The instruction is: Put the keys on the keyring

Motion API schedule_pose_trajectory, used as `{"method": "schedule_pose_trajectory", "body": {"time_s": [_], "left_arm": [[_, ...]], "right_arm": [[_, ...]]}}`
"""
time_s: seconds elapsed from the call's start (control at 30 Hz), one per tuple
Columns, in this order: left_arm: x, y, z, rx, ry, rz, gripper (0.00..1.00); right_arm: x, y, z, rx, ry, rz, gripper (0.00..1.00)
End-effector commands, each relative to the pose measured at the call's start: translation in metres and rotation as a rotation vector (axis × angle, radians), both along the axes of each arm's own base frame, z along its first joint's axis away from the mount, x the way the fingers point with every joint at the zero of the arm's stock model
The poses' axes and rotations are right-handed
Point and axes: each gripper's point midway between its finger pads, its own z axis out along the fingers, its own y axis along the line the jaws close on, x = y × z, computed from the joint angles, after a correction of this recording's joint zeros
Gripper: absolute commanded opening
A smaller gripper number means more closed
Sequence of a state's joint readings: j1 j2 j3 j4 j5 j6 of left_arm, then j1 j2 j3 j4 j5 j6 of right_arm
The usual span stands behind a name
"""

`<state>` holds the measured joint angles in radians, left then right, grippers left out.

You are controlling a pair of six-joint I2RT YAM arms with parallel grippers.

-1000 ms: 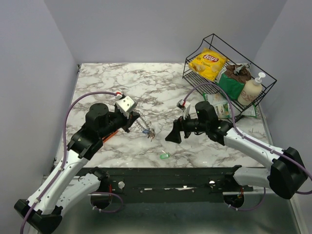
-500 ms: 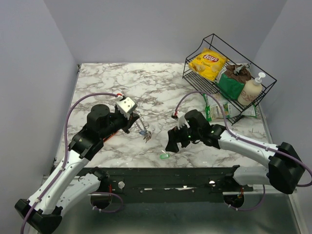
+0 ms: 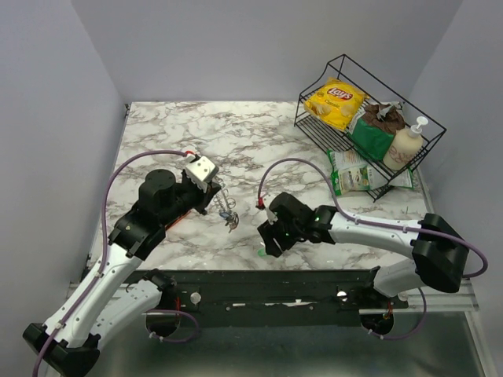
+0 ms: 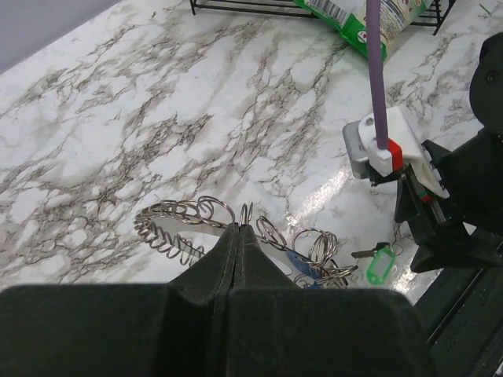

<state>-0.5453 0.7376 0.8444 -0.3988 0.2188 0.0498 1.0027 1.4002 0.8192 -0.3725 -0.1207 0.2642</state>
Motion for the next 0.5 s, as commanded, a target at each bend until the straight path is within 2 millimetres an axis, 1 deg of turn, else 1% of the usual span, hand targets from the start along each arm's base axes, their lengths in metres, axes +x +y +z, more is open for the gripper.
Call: {"method": "schedule_pose_trajectory", "body": {"time_s": [0.0, 0.13, 0.17, 0.27, 0.37, 0.4, 0.47], "left_arm": [[0.004, 0.007, 0.020, -0.047, -0.057, 0.052, 0.00], [0.003, 0.006, 0.021, -0.057, -0.052, 0.044, 0.00], [0.003, 0.006, 0.021, -0.060, -0.048, 0.045, 0.00], [0.003, 0.006, 0.022, -0.062, -0.048, 0.044, 0.00], [0.003, 0.006, 0.023, -0.065, -0.053, 0.046, 0.00], [0.003, 0.007, 0.023, -0.066, -0.053, 0.050, 0.00], [0.003, 0.007, 0.026, -0.071, -0.060, 0.052, 0.00]], "right_arm": [[0.003, -0.002, -0.008, -0.101, -0.052, 0.002, 0.65], [-0.003, 0.001, -0.017, -0.141, -0.045, 0.030, 0.62], [0.002, -0.001, -0.019, -0.159, -0.067, 0.019, 0.62], [0.003, -0.003, -0.022, -0.179, -0.072, 0.025, 0.58], [0.002, -0.004, -0.025, -0.190, -0.074, 0.036, 0.57], [0.002, -0.004, -0.025, -0.194, -0.074, 0.037, 0.54], [0.003, -0.003, -0.025, -0.194, -0.080, 0.044, 0.54]]}}
